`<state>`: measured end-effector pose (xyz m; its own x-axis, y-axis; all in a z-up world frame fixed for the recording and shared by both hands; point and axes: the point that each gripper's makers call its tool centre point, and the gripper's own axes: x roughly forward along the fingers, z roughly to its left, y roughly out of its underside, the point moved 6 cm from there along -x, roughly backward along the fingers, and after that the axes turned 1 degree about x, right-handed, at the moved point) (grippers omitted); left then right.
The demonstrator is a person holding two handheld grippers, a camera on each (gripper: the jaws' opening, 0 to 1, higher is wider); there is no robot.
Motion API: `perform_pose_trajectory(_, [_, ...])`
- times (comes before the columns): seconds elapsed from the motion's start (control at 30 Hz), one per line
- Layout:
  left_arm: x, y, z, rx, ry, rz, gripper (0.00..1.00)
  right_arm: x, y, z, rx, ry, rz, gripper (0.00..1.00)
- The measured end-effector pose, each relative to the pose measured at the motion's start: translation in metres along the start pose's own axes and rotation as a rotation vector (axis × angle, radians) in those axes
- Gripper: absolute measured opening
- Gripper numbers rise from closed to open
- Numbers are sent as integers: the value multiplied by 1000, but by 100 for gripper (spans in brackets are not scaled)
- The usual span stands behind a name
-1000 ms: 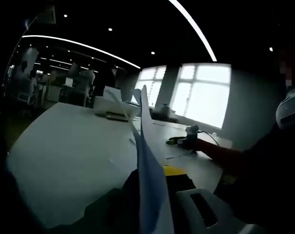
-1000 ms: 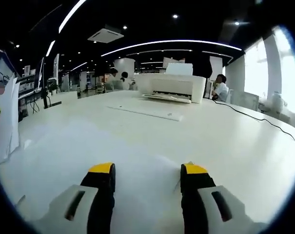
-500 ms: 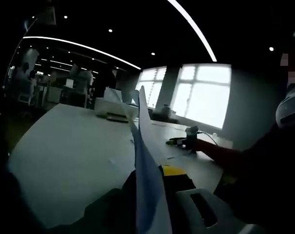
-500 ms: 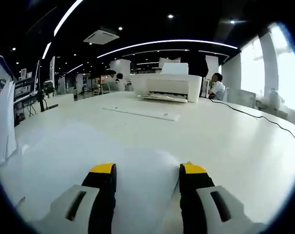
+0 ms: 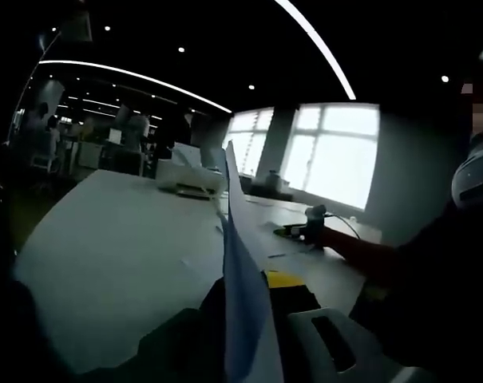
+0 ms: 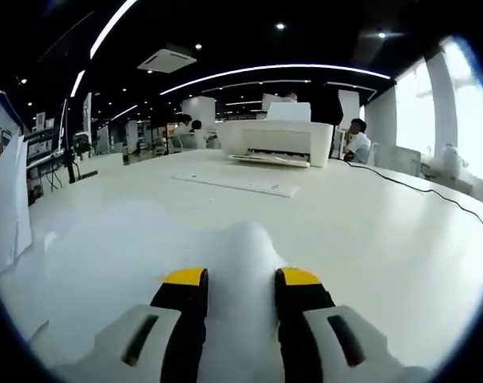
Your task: Organize the stack of printing papers by aligning and flattening the scattered papers on the table
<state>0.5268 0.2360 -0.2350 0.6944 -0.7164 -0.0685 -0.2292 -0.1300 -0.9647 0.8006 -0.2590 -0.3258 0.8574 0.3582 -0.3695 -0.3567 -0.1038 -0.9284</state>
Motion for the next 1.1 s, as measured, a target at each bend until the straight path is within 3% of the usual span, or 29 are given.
perform_pose_trajectory(0.07, [-1, 0, 0, 0, -2, -3, 7, -3, 0, 5, 0, -1, 0, 24])
perform_pose_trajectory(0.23, [-1, 2, 1, -6, -3, -4, 7, 6, 3, -11, 4, -14, 7, 15])
perform_pose_trajectory(0.43, [-4, 3, 1, -7, -3, -10, 7, 12, 4, -23, -53, -28, 3, 3])
perform_pose_trajectory(0.6, [-6, 2, 2, -7, -8, -12, 7, 10, 1, -30, -50, -46, -33, 3])
perform_pose_trajectory(1.1, [-7, 2, 2, -10, -13, -12, 7, -12, -11, -21, -39, -52, -141, 3])
